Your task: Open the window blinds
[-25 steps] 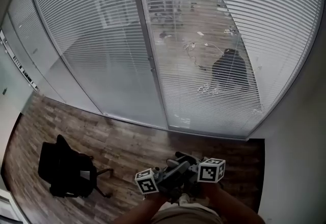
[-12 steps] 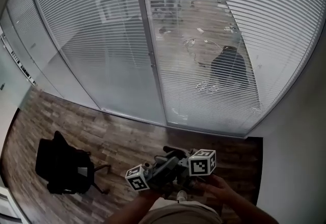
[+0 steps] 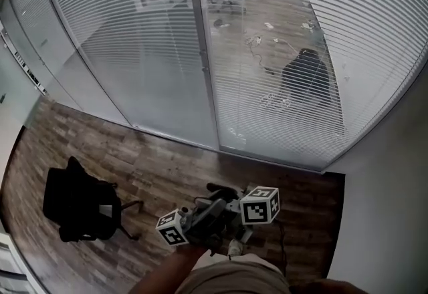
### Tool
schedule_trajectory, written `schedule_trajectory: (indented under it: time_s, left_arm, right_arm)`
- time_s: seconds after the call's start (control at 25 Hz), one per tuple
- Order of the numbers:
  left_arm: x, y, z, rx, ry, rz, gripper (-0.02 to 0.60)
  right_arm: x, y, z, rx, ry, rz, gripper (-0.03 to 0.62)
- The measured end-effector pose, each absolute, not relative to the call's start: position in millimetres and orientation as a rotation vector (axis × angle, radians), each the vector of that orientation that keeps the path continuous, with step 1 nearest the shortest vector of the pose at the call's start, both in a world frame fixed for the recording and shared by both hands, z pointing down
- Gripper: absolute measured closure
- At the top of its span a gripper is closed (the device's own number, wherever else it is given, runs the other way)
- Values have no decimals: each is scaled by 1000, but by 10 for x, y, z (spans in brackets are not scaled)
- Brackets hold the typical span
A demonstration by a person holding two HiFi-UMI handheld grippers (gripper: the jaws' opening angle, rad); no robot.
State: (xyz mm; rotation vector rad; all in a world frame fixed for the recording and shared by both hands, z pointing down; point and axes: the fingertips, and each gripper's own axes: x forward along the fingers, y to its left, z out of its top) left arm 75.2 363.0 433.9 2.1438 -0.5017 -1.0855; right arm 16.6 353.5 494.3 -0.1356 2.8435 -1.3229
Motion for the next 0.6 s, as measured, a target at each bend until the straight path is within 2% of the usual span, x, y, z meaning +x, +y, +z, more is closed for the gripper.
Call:
schedule_trajectory:
  time_s: [0.6]
  left_arm:
    - [794,3601,4484,2151,-511,-1030,463]
  right_arm:
    - [185,3515,5064,-111,2789,-1340,255]
